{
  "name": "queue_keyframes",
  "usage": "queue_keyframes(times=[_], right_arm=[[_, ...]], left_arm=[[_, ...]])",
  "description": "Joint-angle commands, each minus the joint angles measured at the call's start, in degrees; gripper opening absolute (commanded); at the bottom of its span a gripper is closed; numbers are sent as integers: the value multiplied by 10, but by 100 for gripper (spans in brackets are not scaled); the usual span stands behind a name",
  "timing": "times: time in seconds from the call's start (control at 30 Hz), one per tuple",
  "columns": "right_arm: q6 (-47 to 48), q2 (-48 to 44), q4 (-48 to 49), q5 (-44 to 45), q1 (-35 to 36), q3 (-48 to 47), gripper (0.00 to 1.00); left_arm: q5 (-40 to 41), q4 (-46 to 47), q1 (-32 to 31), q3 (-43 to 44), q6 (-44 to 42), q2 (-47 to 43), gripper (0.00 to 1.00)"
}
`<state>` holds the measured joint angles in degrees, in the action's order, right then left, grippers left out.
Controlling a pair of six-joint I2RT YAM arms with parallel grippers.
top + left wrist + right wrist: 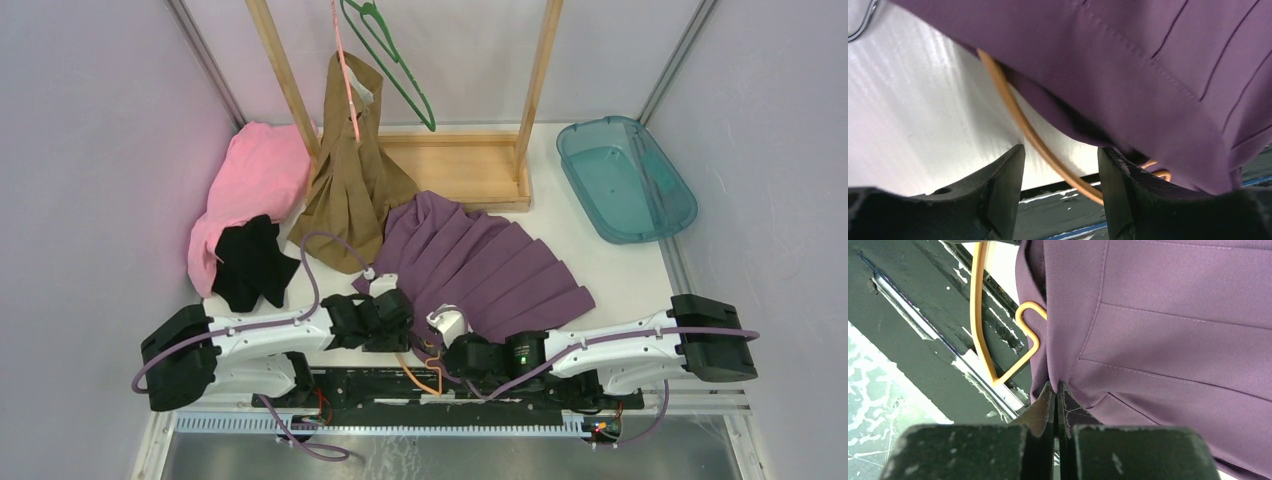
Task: Place the skirt on the hanger
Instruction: Hang the skirt on the hanger.
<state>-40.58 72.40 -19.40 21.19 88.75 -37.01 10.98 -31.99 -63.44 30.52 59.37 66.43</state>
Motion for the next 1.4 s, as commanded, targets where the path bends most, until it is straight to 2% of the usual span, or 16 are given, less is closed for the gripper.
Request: queue_keyframes(times=[0.0, 0.07, 0.2, 0.37, 0.47, 0.83, 0.97, 1.37], right_arm=[[-2, -11, 5, -4, -1, 6, 1], [-2, -12, 5, -7, -1, 6, 1], [-1, -15, 8, -7, -1, 10, 1], [-1, -15, 15, -5, -1, 19, 1], [0, -9, 21, -7, -1, 26, 1], [9, -8, 16, 2, 3, 32, 1], [20, 6, -2, 20, 18, 8, 1], [50, 43, -51, 64, 65, -71, 1]], left_arm=[[16, 60, 1, 1, 32, 39, 63], [14, 64, 1, 3, 30, 54, 59], [11, 60, 0, 7, 26, 72, 41], [23, 31, 0, 6, 22, 80, 25], [25, 32, 1, 6, 20, 79, 5], [55, 26, 13, 76, 20, 8, 3], [54, 65, 23, 90, 24, 18, 3], [118, 84, 26, 145, 37, 73, 3]])
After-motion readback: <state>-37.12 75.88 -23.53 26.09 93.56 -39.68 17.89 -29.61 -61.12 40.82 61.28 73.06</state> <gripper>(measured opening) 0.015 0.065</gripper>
